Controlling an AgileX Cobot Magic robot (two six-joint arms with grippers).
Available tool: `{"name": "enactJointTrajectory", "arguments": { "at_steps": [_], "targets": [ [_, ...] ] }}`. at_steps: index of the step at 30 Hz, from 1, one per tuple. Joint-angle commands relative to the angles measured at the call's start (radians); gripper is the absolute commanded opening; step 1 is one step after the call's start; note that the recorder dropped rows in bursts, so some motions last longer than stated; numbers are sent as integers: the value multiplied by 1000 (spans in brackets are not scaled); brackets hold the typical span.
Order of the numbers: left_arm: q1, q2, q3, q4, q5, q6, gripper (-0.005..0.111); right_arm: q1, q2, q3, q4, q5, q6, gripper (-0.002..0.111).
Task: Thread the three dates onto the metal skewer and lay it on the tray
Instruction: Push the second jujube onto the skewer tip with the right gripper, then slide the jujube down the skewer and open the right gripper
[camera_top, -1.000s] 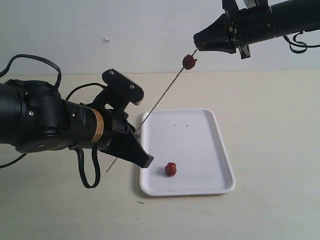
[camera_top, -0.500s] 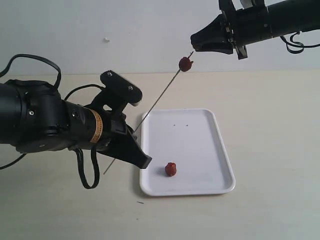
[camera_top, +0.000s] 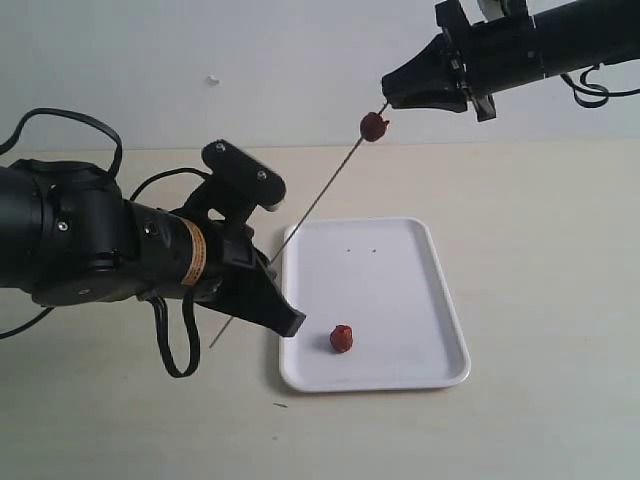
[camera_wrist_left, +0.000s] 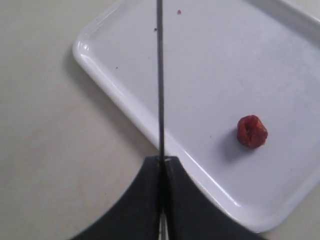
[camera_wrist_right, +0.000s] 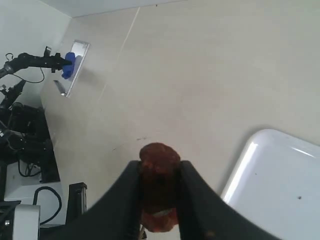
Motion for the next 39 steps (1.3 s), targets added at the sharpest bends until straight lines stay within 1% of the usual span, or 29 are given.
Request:
{"name": "enactJointTrajectory", "arguments": {
  "at_steps": [1,14,24,28,35,39],
  "targets": [
    [1,-4,3,-4,-17,-4,0,28,-13,-4,4,5,-9,22],
    [1,-4,3,-4,-33,-4,0,42,-13,-4,-19,5,-9,22],
    [1,-4,3,-4,-44,-8,0,84,-13,-4,-52,5,-9,22],
    [1,-4,3,-4,-52,-11,0,91,-13,-4,-102,5,-9,22],
    [1,-4,3,-4,-92,-13,0,111,-13,-4,-135,5,-11,22],
    [1,-4,3,-4,-131,-9,0,147,-13,-4,-147,5,-11,22]
  ]
}}
